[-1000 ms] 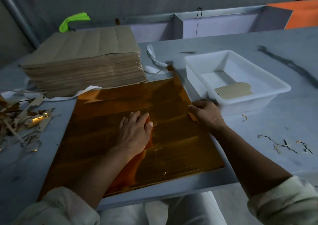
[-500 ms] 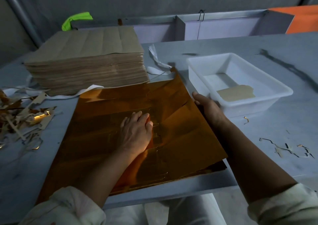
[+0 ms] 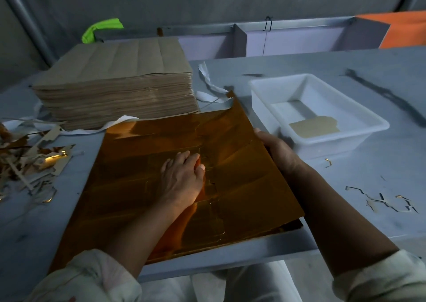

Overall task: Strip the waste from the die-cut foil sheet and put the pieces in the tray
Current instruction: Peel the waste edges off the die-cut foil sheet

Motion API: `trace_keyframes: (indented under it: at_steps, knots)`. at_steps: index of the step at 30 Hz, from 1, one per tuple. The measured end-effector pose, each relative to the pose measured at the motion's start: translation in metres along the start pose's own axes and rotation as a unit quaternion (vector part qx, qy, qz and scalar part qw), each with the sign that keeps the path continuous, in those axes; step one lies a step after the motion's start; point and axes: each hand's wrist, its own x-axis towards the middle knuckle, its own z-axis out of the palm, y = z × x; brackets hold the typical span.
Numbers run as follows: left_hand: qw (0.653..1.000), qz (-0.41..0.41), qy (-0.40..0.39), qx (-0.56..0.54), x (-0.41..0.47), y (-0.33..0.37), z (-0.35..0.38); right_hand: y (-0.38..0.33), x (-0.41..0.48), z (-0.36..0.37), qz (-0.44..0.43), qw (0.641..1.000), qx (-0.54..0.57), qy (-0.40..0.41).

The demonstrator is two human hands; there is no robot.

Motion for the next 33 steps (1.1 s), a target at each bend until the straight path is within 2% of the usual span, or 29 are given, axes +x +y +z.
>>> trace_keyframes:
  at_steps: [6,11,15,20,25,27,33]
  knots:
    - [1.000,-0.004,-0.009,-0.009,0.000,0.000,-0.001,0.007,0.004,-0.010,0.009,1.000,-0.011,0.013]
    - [1.000,0.004,-0.004,-0.001,0.000,0.000,-0.001,0.003,-0.004,-0.016,0.123,0.984,-0.112,0.058]
    - [1.000,0.002,-0.005,-0.003,-0.001,0.000,-0.001,0.002,-0.007,-0.013,0.140,0.979,-0.125,0.076]
    - [1.000,0.001,-0.007,-0.004,-0.002,0.002,-0.004,0.000,-0.007,-0.009,0.112,0.989,-0.072,0.066]
    - [1.000,0.003,-0.005,-0.004,-0.002,0.002,-0.003,0.001,-0.001,0.002,0.035,0.997,0.062,0.009]
    - [1.000,0.006,-0.002,-0.003,-0.001,0.001,-0.002,0.000,0.001,0.007,0.034,0.993,0.110,0.019]
    - [1.000,0.003,-0.001,0.003,0.000,0.001,0.000,0.004,0.010,0.013,-0.003,0.997,0.056,0.050]
